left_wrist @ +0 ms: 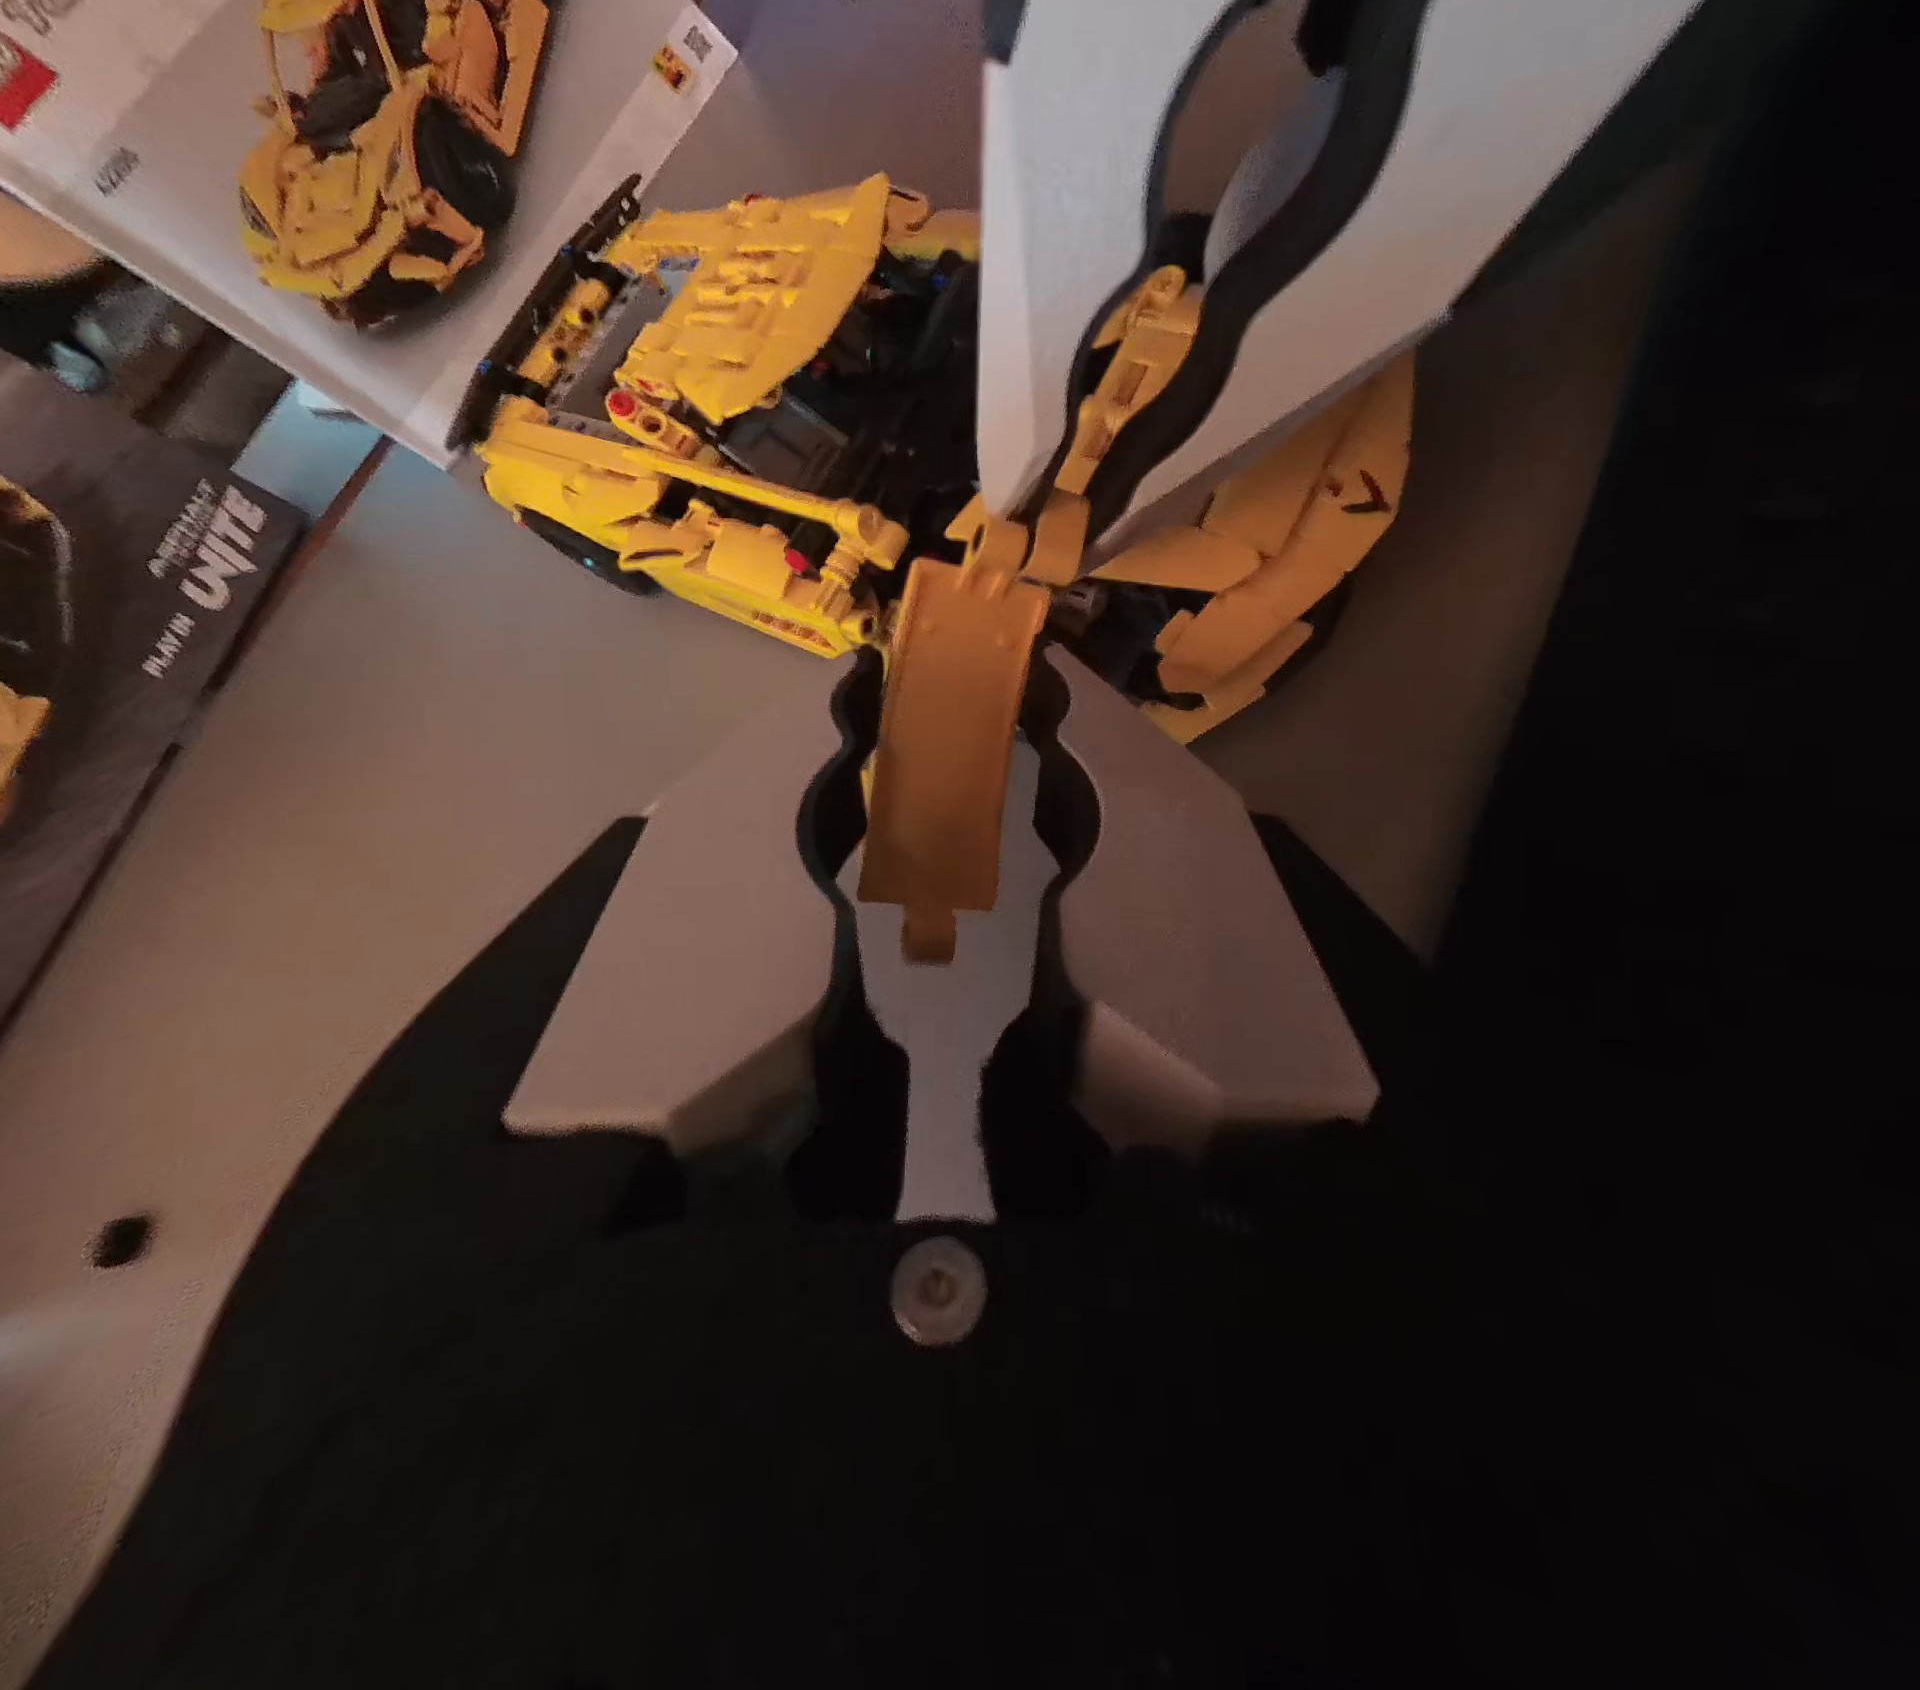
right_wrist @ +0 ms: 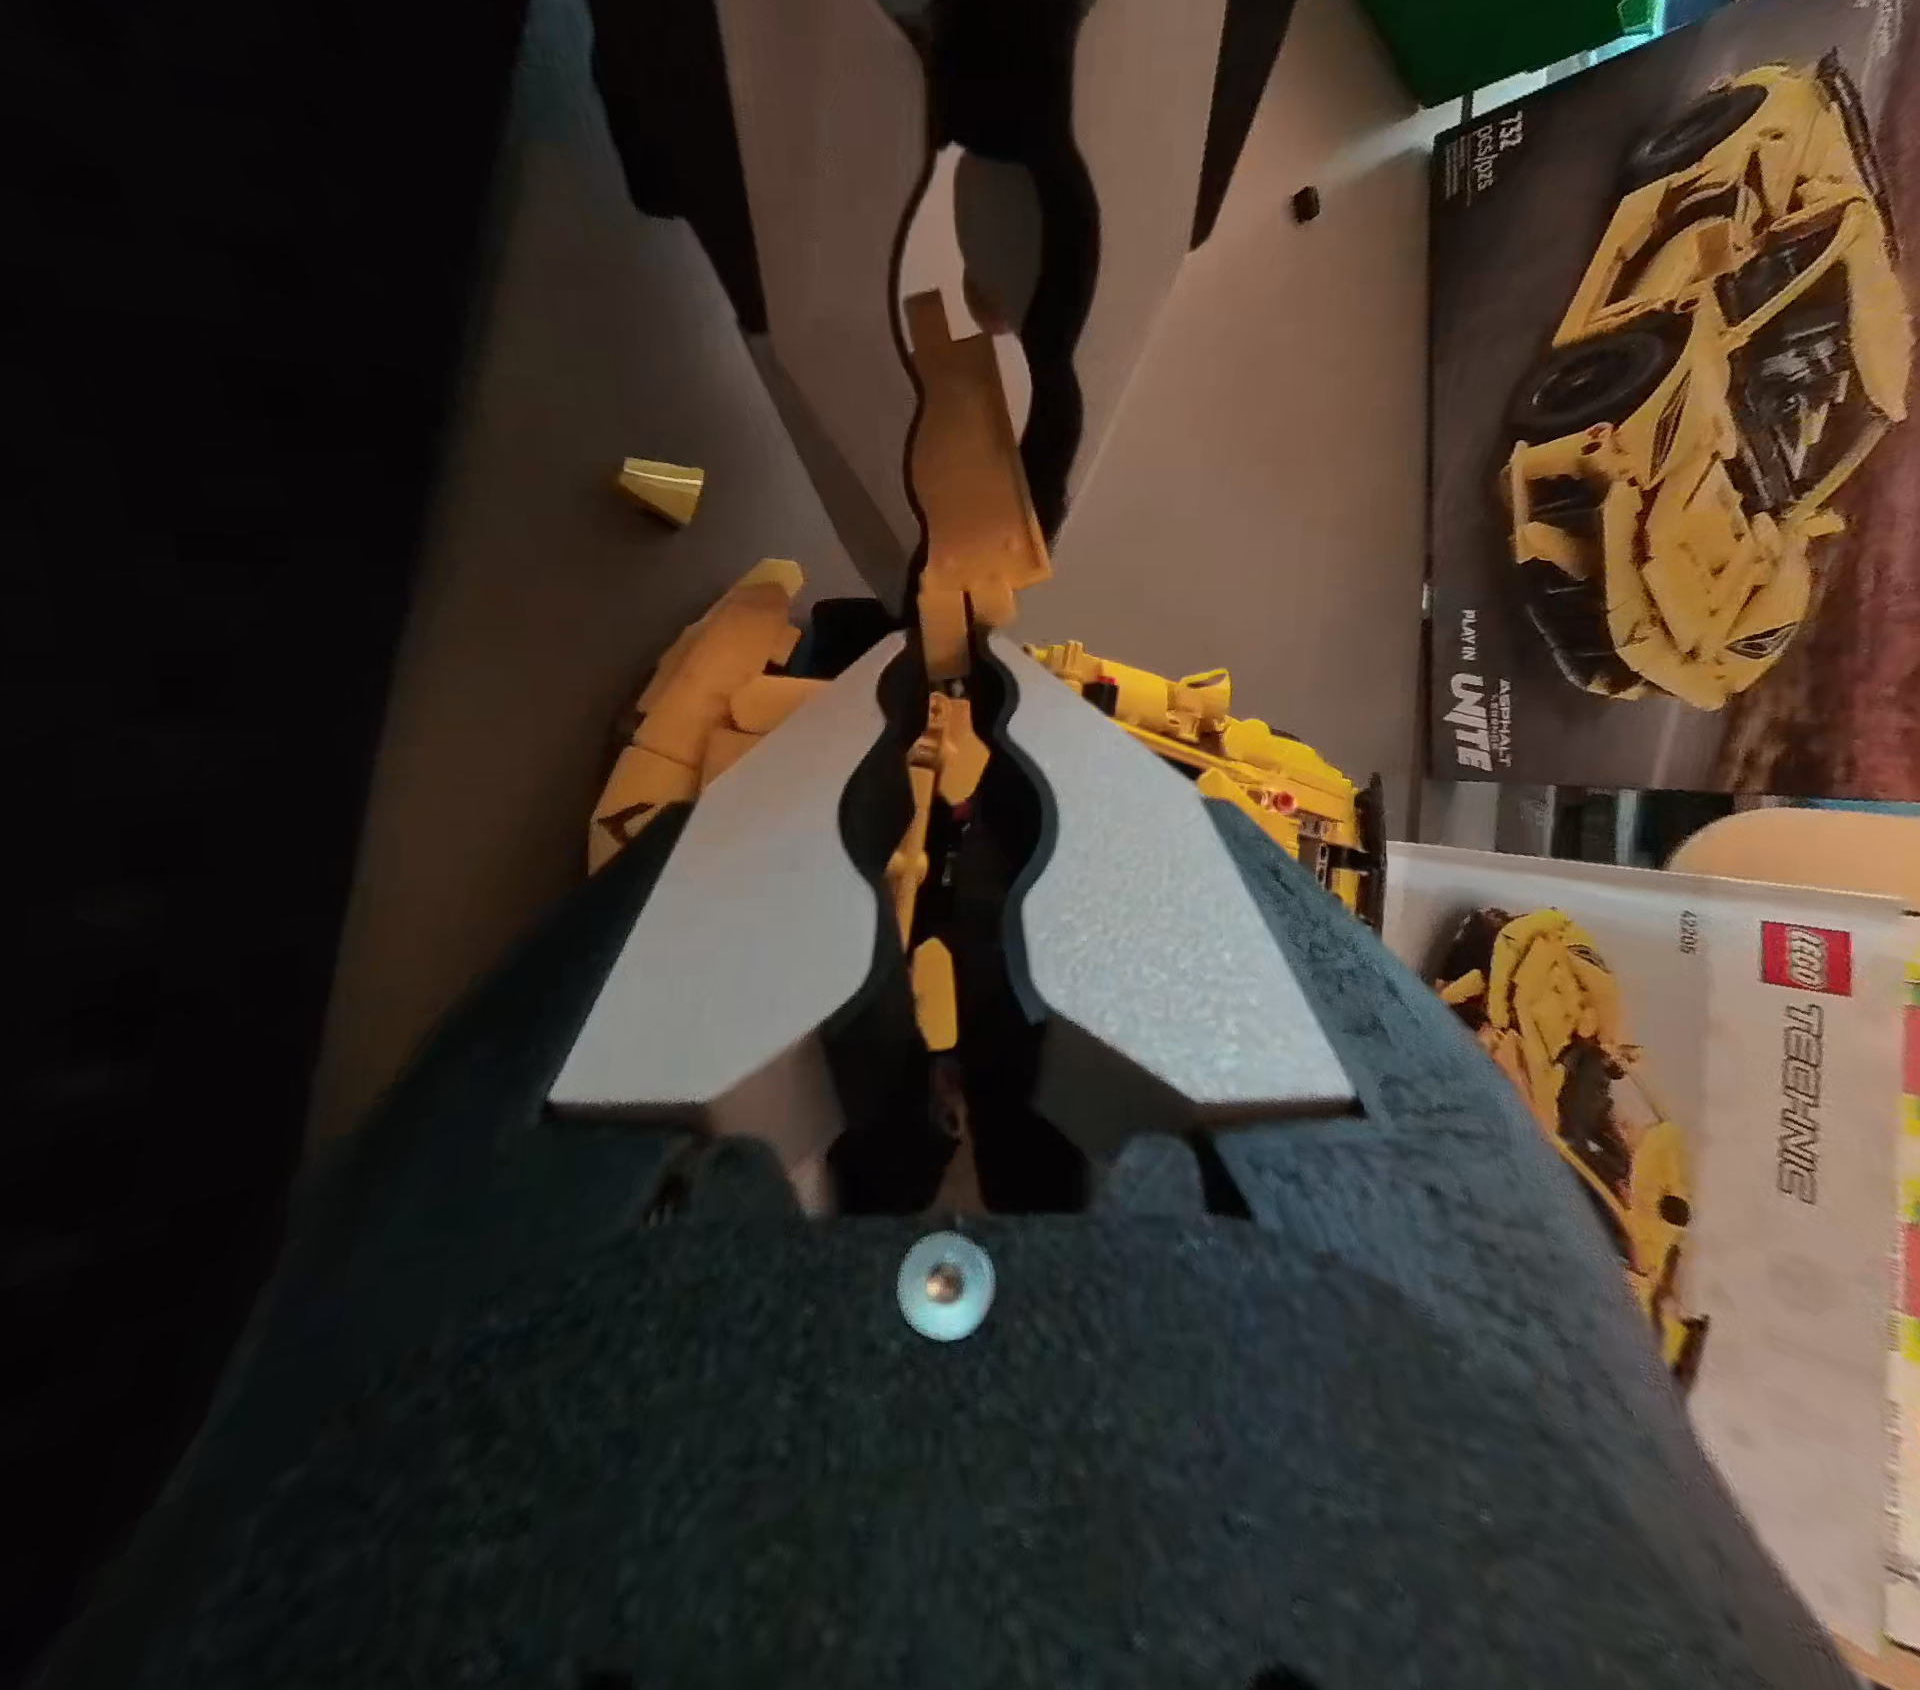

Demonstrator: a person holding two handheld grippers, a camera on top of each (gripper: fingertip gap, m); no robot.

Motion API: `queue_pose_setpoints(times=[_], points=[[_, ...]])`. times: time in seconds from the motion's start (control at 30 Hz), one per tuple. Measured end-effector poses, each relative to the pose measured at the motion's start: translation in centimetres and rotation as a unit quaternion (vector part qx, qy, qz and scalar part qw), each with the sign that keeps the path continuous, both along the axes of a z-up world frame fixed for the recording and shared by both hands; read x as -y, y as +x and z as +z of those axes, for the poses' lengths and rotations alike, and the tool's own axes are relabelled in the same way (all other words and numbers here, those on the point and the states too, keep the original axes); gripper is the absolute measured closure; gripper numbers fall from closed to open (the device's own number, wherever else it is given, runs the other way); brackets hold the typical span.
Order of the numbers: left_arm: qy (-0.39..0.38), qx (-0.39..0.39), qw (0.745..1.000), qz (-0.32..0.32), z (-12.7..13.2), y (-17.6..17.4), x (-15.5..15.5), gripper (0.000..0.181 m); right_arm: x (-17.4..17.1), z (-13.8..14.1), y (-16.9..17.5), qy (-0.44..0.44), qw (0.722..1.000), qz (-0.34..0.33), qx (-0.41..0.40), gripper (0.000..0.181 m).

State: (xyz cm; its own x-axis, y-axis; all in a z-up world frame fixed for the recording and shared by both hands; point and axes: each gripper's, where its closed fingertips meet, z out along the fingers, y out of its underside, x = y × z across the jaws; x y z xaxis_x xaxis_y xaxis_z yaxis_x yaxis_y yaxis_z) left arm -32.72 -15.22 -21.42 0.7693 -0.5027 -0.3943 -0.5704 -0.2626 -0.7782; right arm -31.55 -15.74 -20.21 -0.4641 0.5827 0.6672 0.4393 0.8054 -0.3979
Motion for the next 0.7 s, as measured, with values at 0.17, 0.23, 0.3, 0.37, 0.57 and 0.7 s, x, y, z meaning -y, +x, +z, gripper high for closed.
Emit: queue_pose_setpoints(times=[0.17, 0.23, 0.3, 0.37, 0.57, 0.7], points=[[-0.018, 0.032, 0.999, 0.023, 0.0, -0.7, -0.2, 0.154, -0.1, 0.2, -0.7, 0.054, 0.999, -0.003, -0.009, 0.174], [-0.032, 0.045, 0.998, 0.026, -0.2, -0.9, -0.2, 0.154, -0.1, 0.0, -0.8, 0.058, 0.998, -0.007, -0.002, 0.174], [-0.038, 0.069, 0.997, 0.022, 0.0, -0.8, -0.1, 0.154, -0.1, 0.2, -0.9, 0.058, 0.998, -0.002, -0.008, 0.174], [-0.052, 0.096, 0.994, 0.017, 0.0, -0.7, 0.0, 0.155, -0.1, 0.2, -1.0, 0.062, 0.998, -0.001, -0.010, 0.174], [-0.103, 0.181, 0.978, -0.025, 0.0, 0.3, 0.8, 0.156, 0.5, 0.2, -0.3, 0.037, 0.999, 0.011, 0.000, 0.174], [-0.114, 0.210, 0.970, -0.044, 0.4, 0.7, 1.1, 0.157, 0.5, -0.2, 0.1, 0.035, 0.999, 0.007, 0.011, 0.174]])
